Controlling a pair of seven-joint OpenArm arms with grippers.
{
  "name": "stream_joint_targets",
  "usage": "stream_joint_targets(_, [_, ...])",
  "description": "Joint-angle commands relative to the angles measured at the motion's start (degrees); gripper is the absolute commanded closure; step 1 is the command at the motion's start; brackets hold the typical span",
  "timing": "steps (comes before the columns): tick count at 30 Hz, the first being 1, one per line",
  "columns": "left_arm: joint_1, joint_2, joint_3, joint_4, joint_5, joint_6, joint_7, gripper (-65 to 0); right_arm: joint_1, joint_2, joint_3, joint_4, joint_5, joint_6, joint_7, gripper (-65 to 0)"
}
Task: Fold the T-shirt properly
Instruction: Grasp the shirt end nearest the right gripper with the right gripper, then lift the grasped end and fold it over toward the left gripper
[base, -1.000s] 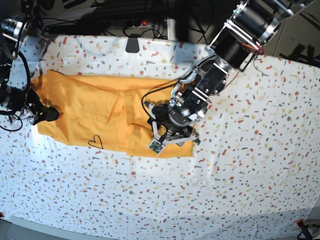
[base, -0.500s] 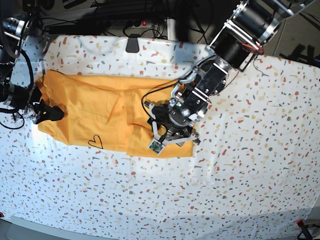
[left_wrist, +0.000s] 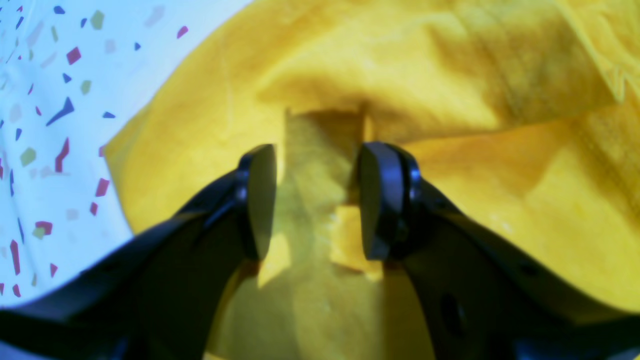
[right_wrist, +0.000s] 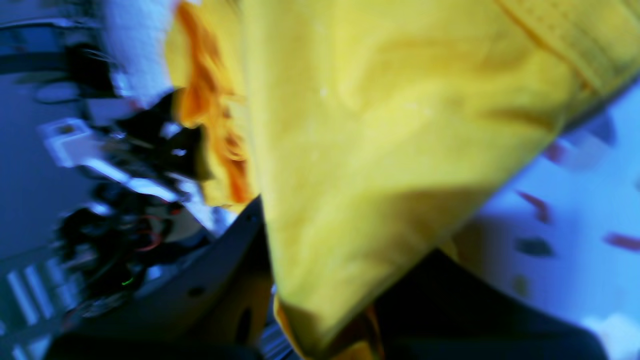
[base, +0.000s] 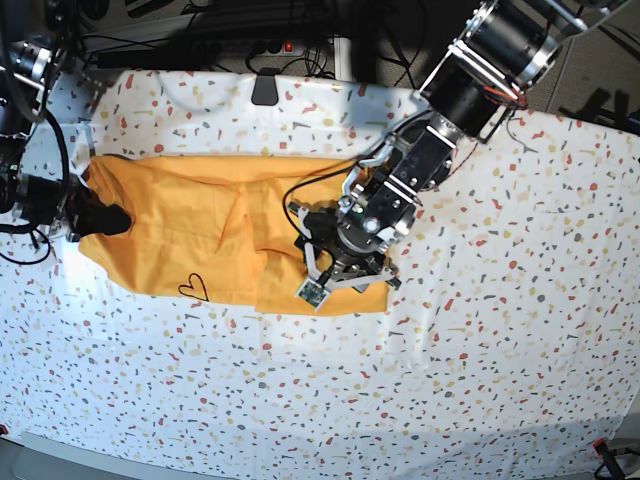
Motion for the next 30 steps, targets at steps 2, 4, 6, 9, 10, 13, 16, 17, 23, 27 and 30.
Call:
stream_joint_targets(2, [-0.8, 0.0, -0.1, 0.3, 0.7, 0.2, 1.9, -26.0, 3.2, 1.8, 0.4, 0.9, 5.7, 0.1, -0.7, 0.0])
stream_joint_targets(4, [-0.8, 0.0, -0.1, 0.3, 0.7, 0.2, 1.9, -26.0, 4.7, 1.7, 0.4, 0.9, 7.4, 0.1, -0.7, 0.0])
stream_joint_targets(6, [-0.8, 0.0, -0.1, 0.3, 0.7, 0.2, 1.9, -26.0, 5.8, 0.9, 0.4, 0.9, 7.9, 0.1, -0.7, 0.0])
stream_joint_targets(9, [-0.8, 0.0, -0.1, 1.2, 0.7, 0.2, 2.0, -26.0, 6.8, -0.8, 0.4, 0.9, 8.0, 0.1, -0.7, 0.0])
stream_joint_targets(10, [-0.8, 0.0, -0.1, 1.8, 0.7, 0.2, 2.3, -26.0, 7.0, -1.3, 0.4, 0.9, 8.0, 0.1, -0.7, 0.0])
stream_joint_targets(13, [-0.8, 0.0, -0.1, 4.9, 0.7, 0.2, 3.7, -26.0, 7.5, -2.6, 0.4, 0.9, 8.0, 0.1, -0.7, 0.0])
stream_joint_targets(16, [-0.8, 0.0, -0.1, 7.3, 0.7, 0.2, 4.6, -26.0, 8.5, -3.9, 0.4, 0.9, 8.3, 0.1, -0.7, 0.0])
stream_joint_targets(17, [-0.8, 0.0, -0.1, 7.8, 0.7, 0.2, 4.6, -26.0, 9.0, -4.3, 0.4, 0.9, 8.7, 0.1, -0.7, 0.0])
stream_joint_targets(23, [-0.9, -0.1, -0.1, 11.2, 1.0, 0.2, 7.1, -26.0, 11.9, -6.0, 0.4, 1.1, 8.6, 0.1, -0.7, 0.0])
stream_joint_targets(27, [-0.9, -0.2, -0.1, 17.0, 5.2, 0.2, 13.1, -26.0, 13.1, -6.0, 0.4, 1.1, 8.2, 0.1, -0.7, 0.0])
stream_joint_targets(30, [-0.5, -0.2, 0.0, 22.1, 10.4, 0.2, 21.0, -26.0, 13.2, -6.1, 0.4, 1.1, 8.2, 0.1, -0.7, 0.0])
